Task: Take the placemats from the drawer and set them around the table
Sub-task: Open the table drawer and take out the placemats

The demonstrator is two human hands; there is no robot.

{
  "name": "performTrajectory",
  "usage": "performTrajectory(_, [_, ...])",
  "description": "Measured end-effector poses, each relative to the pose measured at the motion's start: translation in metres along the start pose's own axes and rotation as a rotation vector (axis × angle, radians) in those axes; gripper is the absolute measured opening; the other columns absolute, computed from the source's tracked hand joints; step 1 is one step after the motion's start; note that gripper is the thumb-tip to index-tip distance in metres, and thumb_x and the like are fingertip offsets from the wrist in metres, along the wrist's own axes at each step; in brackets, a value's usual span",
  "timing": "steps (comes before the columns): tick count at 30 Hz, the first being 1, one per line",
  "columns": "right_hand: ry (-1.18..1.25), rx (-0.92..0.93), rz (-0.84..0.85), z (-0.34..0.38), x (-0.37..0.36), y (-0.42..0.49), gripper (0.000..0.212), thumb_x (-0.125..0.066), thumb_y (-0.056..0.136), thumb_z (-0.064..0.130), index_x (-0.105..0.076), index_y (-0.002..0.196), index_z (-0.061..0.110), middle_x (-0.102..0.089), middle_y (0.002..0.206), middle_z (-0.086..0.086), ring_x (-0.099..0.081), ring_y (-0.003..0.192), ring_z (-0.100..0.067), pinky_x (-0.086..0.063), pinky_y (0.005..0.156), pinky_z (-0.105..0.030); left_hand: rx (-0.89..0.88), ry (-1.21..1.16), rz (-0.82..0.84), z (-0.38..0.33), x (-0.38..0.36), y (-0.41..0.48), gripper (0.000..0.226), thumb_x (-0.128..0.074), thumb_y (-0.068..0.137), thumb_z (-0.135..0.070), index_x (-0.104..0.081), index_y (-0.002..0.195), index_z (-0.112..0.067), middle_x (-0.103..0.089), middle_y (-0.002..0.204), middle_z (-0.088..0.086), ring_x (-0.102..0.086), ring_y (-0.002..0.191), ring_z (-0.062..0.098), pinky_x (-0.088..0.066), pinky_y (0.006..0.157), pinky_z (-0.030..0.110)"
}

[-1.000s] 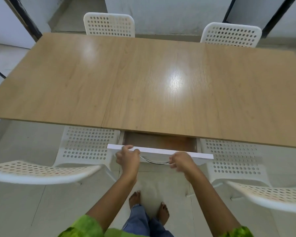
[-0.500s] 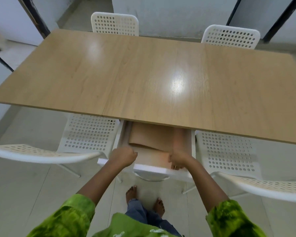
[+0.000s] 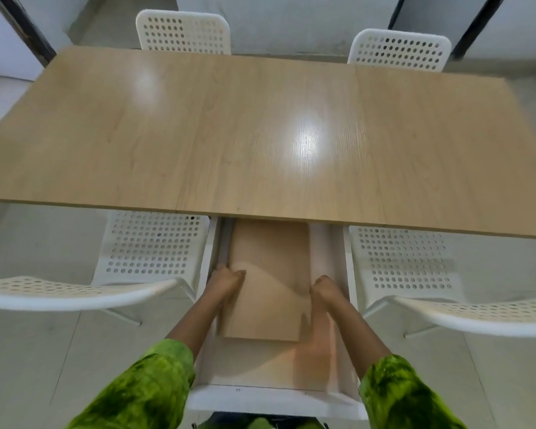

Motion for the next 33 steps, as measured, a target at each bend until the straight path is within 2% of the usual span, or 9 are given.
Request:
performTrajectory(5, [0.181, -0.050, 0.025, -0.010, -0.020, -0.006, 0.015, -0.050, 0.085, 0.008, -0.053, 0.099, 0.004, -0.052, 0.091, -0.010, -0.051, 0.082, -0.024, -0.039, 0.063, -0.026, 0.106, -0.385, 0.116, 0.033, -0.016, 0.011, 0.086, -0.069, 0.079, -0.040, -0.026, 0.144, -0.005, -0.043, 0.143, 0.013, -0.048, 0.124, 0.033, -0.041, 0.105, 0.043])
performTrajectory(8, [0.245, -0.054, 0.040, -0.011, -0.025, -0.009, 0.028, -0.053, 0.086, 0.009, -0.050, 0.114, 0.003, -0.049, 0.101, -0.008, -0.050, 0.086, -0.022, -0.038, 0.058, -0.024, 0.129, -0.538, 0.192, 0.038, -0.023, 0.012, 0.078, -0.075, 0.076, -0.031, -0.036, 0.137, -0.002, -0.057, 0.128, 0.016, -0.061, 0.101, 0.029, -0.053, 0.085, 0.039])
performTrajectory(11, [0.325, -0.059, 0.029, -0.014, -0.020, -0.012, 0.004, -0.054, 0.086, 0.009, -0.052, 0.083, 0.007, -0.050, 0.078, -0.006, -0.044, 0.060, -0.015, -0.029, 0.046, -0.024, 0.106, -0.644, 0.264, 0.031, -0.025, 0.006, 0.061, -0.072, 0.079, -0.016, -0.044, 0.130, 0.001, -0.066, 0.107, 0.018, -0.065, 0.083, 0.027, -0.053, 0.067, 0.033])
performTrajectory(13, [0.379, -0.068, 0.020, -0.019, -0.015, -0.012, 0.024, -0.055, 0.088, 0.013, -0.043, 0.067, 0.014, -0.043, 0.065, -0.002, -0.039, 0.054, -0.013, -0.027, 0.044, -0.023, 0.097, -0.689, 0.324, 0.027, -0.025, 0.000, 0.054, -0.070, 0.080, -0.013, -0.048, 0.127, 0.002, -0.067, 0.102, 0.017, -0.065, 0.084, 0.027, -0.054, 0.069, 0.035])
performTrajectory(19, [0.812, -0.108, 0.127, -0.025, -0.010, -0.036, 0.018, -0.062, 0.086, 0.028, -0.058, 0.077, 0.013, -0.046, 0.057, 0.001, -0.039, 0.048, -0.012, -0.033, 0.046, -0.023, 0.094, -0.831, 0.547, 0.019, -0.019, -0.033, 0.025, -0.060, 0.086, -0.014, -0.060, 0.108, -0.001, -0.073, 0.083, 0.011, -0.066, 0.083, 0.025, -0.060, 0.067, 0.036])
performTrajectory(23, [1.101, -0.087, 0.275, -0.015, -0.005, -0.059, 0.015, -0.058, 0.089, 0.019, -0.063, 0.084, 0.005, -0.067, 0.060, -0.004, -0.064, 0.049, -0.014, -0.055, 0.049, -0.025, 0.131, -0.845, 0.631, 0.023, -0.020, -0.054, 0.037, -0.067, 0.075, -0.016, -0.060, 0.108, -0.001, -0.071, 0.091, 0.017, -0.070, 0.082, 0.029, -0.059, 0.073, 0.046])
performTrajectory(26, [0.967, -0.007, 0.235, -0.001, 0.016, -0.078, 0.007, -0.054, 0.088, 0.001, -0.059, 0.092, 0.001, -0.070, 0.072, -0.010, -0.067, 0.059, -0.021, -0.056, 0.053, -0.031, 0.151, -0.830, 0.678, 0.028, -0.026, -0.065, 0.060, -0.087, 0.052, -0.016, -0.062, 0.103, 0.002, -0.072, 0.089, 0.019, -0.072, 0.077, 0.031, -0.059, 0.067, 0.047])
performTrajectory(28, [0.820, 0.075, 0.156, 0.012, 0.037, -0.091, 0.016, -0.051, 0.087, -0.003, -0.056, 0.102, 0.000, -0.065, 0.082, -0.013, -0.062, 0.070, -0.024, -0.054, 0.063, -0.035, 0.169, -0.825, 0.704, 0.028, -0.029, -0.073, 0.053, -0.081, 0.059, -0.019, -0.062, 0.105, 0.001, -0.072, 0.088, 0.018, -0.072, 0.077, 0.030, -0.059, 0.069, 0.046])
performTrajectory(33, [0.658, 0.262, 0.109, 0.044, 0.082, -0.117, 0.024, -0.059, 0.082, -0.004, -0.062, 0.105, 0.000, -0.067, 0.094, -0.016, -0.064, 0.083, -0.029, -0.053, 0.084, -0.044, -0.110, -0.378, 0.570, -0.018, -0.012, -0.104, 0.088, -0.073, 0.069, -0.036, -0.031, 0.144, -0.016, -0.043, 0.142, 0.009, -0.044, 0.127, 0.027, -0.038, 0.104, 0.047])
Point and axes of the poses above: each hand's wrist, its own y-axis towards the middle knuckle, its own x-axis out of the back of the hand, z = x × y, the point moved 9 cm from there along y, towards the middle knuckle
